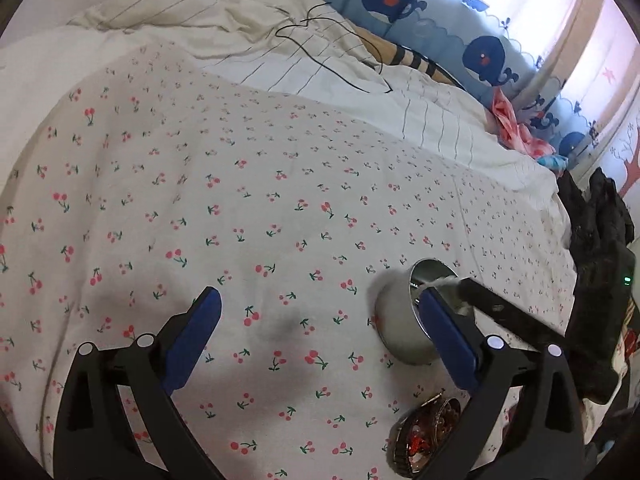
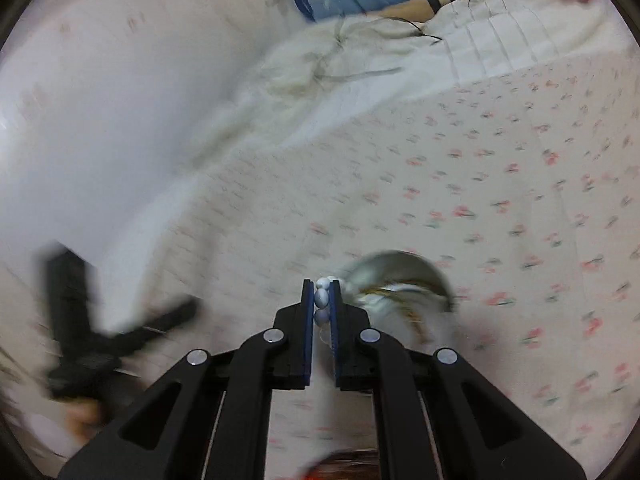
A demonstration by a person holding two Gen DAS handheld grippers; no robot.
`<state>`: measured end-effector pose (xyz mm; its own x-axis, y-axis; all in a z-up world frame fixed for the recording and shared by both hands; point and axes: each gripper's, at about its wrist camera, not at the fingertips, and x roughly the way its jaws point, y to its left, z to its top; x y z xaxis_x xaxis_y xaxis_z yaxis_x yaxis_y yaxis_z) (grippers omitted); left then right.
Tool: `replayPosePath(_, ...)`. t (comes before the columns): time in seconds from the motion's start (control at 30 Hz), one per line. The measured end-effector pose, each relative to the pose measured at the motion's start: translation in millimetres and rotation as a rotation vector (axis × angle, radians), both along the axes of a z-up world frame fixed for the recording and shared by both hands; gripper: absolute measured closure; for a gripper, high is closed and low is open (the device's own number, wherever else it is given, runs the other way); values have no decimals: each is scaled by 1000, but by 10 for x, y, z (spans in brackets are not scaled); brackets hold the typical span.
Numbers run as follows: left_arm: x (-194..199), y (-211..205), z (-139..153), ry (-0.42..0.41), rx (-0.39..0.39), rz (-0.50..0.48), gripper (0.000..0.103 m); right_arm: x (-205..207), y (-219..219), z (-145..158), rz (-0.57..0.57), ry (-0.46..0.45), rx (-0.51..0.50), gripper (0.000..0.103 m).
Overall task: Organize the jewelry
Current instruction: 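Lower both bracelets into the silver tin and open both grippers, then grasp a silver bangle from the pile with the right gripper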
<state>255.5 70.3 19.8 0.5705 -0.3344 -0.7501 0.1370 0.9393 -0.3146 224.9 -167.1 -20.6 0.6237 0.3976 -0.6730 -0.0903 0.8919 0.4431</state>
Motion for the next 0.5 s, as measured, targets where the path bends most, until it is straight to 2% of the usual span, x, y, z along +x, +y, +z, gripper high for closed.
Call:
replayPosePath(0.07, -6, -67, -7, -2, 16, -19, 8, -31, -17, 28, -39, -9, -108, 59)
replayPosePath(0.17, -32, -162, -11, -2, 42, -51, 8, -144, -166, 163, -85, -51, -141, 57)
replayPosePath(0.3, -69, -280, -40, 4, 107, -100, 8, -532, -301, 286, -99, -87, -206, 54)
replayPosePath(0.37, -82, -348, -77, 21, 134, -144, 8, -801, -279, 211, -70, -70, -271, 54)
replayPosePath(0.5, -102, -458, -155, 44, 180, -184, 8, -1158, -283, -103, -13, -19, -290, 54)
